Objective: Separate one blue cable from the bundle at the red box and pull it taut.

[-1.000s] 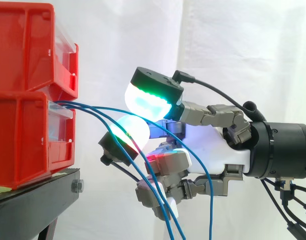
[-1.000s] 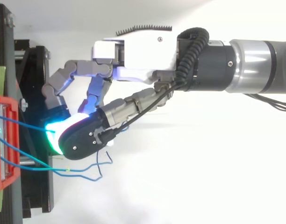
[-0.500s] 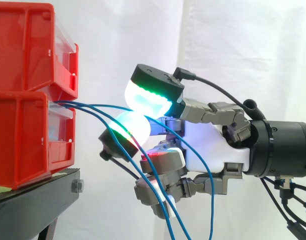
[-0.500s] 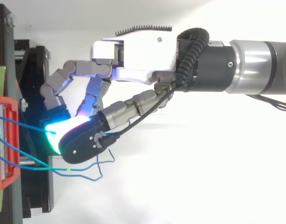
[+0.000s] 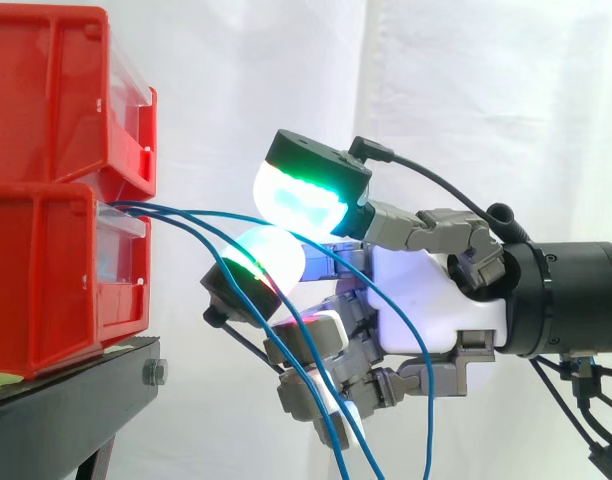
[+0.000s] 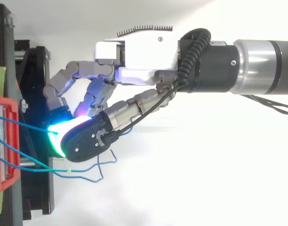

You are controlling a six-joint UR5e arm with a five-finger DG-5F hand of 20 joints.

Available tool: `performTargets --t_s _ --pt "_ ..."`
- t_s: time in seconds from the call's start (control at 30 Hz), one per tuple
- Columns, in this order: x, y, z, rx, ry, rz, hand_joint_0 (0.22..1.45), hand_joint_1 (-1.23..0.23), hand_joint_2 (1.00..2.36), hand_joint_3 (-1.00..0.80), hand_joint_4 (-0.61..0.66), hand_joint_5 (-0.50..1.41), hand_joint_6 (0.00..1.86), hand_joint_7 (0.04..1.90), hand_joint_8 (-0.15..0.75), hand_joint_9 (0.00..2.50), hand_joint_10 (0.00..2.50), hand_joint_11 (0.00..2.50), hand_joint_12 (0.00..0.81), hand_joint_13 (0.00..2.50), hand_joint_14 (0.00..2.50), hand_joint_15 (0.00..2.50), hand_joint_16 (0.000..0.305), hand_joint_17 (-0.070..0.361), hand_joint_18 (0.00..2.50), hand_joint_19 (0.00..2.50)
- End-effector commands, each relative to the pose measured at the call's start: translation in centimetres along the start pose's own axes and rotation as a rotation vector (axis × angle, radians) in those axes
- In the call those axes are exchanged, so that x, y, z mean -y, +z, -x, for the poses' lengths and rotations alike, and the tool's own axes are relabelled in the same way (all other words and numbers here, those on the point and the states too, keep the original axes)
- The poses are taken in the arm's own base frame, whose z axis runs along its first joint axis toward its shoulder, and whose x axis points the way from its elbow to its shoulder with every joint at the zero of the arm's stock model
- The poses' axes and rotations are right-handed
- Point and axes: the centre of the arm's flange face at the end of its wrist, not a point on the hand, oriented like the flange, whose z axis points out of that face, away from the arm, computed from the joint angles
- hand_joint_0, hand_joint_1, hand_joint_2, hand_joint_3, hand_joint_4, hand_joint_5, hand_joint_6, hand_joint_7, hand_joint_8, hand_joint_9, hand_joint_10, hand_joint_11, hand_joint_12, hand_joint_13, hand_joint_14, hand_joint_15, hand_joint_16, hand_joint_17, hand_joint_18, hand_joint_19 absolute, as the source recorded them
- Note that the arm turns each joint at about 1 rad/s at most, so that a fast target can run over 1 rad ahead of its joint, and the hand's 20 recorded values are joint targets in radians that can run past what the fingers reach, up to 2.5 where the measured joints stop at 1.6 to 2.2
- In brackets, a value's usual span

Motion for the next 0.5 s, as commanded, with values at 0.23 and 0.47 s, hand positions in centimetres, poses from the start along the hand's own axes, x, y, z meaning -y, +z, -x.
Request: performTargets --t_s 0.23,0.47 --pt "-0.04 -0.02 0.13 0.002 0.034 -0.003 0.70 -0.79 1.01 -0.30 -0.19 -0.20 0.93 1.12 0.270 0.91 0.01 1.55 0.304 1.28 0.02 1.46 0.041 0.092 0.89 0.94" --pt "-0.02 0.00 -0.17 0.003 0.074 -0.006 0.71 -0.79 1.01 -0.31 -0.17 -0.19 0.93 1.10 0.272 0.93 0.00 1.67 0.297 1.27 0.46 1.68 0.039 0.087 0.98 1.13"
